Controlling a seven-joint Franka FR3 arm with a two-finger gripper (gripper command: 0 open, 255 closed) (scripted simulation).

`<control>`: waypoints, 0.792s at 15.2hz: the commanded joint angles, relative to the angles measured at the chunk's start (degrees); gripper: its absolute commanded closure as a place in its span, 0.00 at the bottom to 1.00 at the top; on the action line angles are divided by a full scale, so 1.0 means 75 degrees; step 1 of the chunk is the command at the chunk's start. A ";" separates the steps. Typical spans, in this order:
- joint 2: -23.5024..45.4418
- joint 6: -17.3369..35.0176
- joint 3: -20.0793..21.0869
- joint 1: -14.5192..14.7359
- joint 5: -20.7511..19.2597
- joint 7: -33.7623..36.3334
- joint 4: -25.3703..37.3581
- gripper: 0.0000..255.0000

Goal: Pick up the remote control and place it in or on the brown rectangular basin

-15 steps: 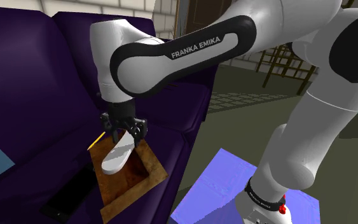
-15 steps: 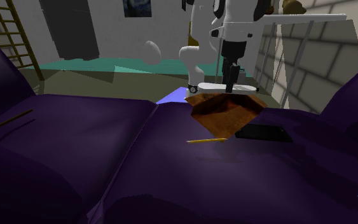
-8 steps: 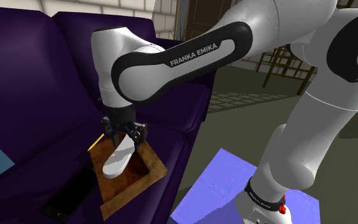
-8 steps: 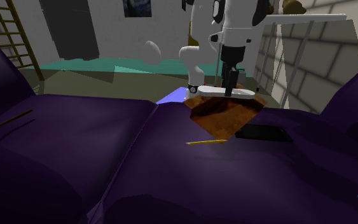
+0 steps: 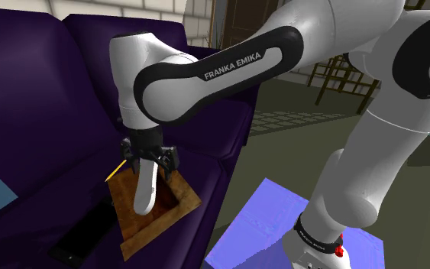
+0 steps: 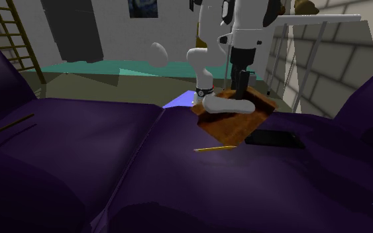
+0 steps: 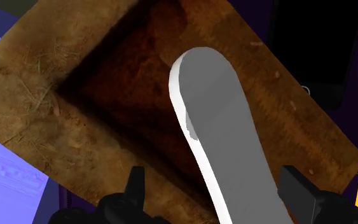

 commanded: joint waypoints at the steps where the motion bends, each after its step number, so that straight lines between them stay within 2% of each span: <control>1: -0.0067 -0.0254 -0.0010 -0.0006 0.0029 -0.0024 0.0194 0.00; 4: -0.0194 -0.0964 -0.0034 -0.0020 0.0079 -0.0064 0.0790 0.00; 12: -0.0194 -0.0964 -0.0034 -0.0020 0.0079 -0.0064 0.0790 0.00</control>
